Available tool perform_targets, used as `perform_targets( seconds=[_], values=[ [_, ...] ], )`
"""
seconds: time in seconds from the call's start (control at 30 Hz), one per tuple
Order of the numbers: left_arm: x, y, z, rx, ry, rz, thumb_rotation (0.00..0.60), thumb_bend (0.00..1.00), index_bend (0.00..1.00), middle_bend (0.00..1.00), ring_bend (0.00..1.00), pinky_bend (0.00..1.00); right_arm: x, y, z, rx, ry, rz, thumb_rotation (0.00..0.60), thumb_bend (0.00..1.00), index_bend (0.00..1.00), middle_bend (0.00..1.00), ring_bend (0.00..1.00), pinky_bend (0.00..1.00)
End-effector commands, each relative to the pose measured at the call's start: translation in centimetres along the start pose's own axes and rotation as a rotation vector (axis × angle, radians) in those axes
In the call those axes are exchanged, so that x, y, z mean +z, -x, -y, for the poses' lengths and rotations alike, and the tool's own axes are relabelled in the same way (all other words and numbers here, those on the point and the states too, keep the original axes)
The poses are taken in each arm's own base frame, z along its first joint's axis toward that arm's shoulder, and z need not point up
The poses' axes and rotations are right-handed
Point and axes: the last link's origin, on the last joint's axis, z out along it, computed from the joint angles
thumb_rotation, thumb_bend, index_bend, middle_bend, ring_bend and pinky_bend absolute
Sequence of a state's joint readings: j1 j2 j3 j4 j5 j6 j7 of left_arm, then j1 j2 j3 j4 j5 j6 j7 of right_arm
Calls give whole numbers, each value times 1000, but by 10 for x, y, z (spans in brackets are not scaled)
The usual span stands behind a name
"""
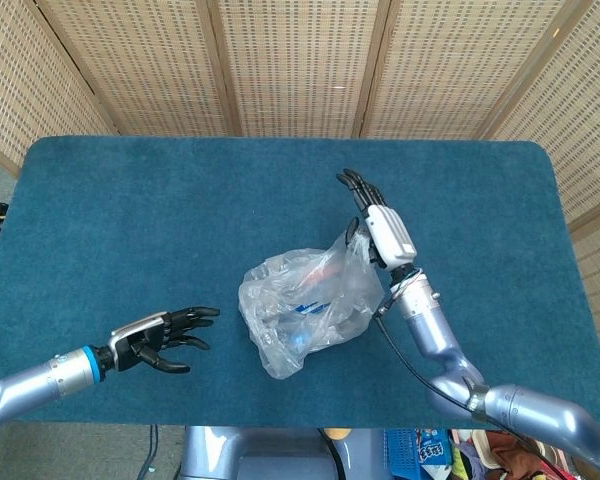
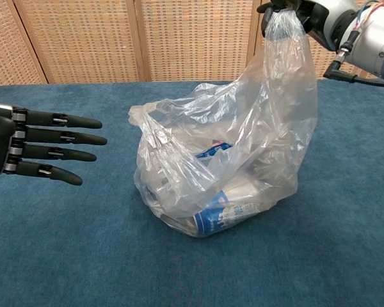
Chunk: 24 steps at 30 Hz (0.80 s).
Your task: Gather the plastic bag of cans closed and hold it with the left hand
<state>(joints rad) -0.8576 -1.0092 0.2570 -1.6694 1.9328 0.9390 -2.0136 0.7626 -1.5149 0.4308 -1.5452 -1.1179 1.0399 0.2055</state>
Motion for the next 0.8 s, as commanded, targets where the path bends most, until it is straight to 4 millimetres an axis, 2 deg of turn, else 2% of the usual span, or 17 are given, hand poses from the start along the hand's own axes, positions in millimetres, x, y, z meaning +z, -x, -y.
perform_targets(
  seconds=[0.03, 0.3, 0.53, 0.67, 0.8],
  values=[
    [20, 6, -3, -80, -5, 49, 600, 153, 119, 54, 54, 203, 1, 1, 1, -1, -3, 3, 600, 985, 43, 38, 0, 5],
    [47, 15, -14, -190, 17, 108, 600, 132, 91, 44, 56, 203, 4, 5, 7, -10, -11, 6, 600, 985, 46, 38, 0, 5],
    [62, 18, -24, -284, 24, 109, 600, 88, 51, 9, 46, 209, 6, 8, 13, -2, -16, 7, 600, 987, 50, 38, 0, 5],
    [69, 20, -24, -326, 25, 122, 600, 53, 2, 0, 30, 211, 7, 9, 14, -7, -18, 7, 600, 987, 51, 38, 0, 5],
    [76, 23, -24, -353, 49, 157, 600, 48, 0, 0, 29, 202, 7, 10, 14, -8, -15, 7, 600, 988, 54, 38, 0, 5]
  ],
)
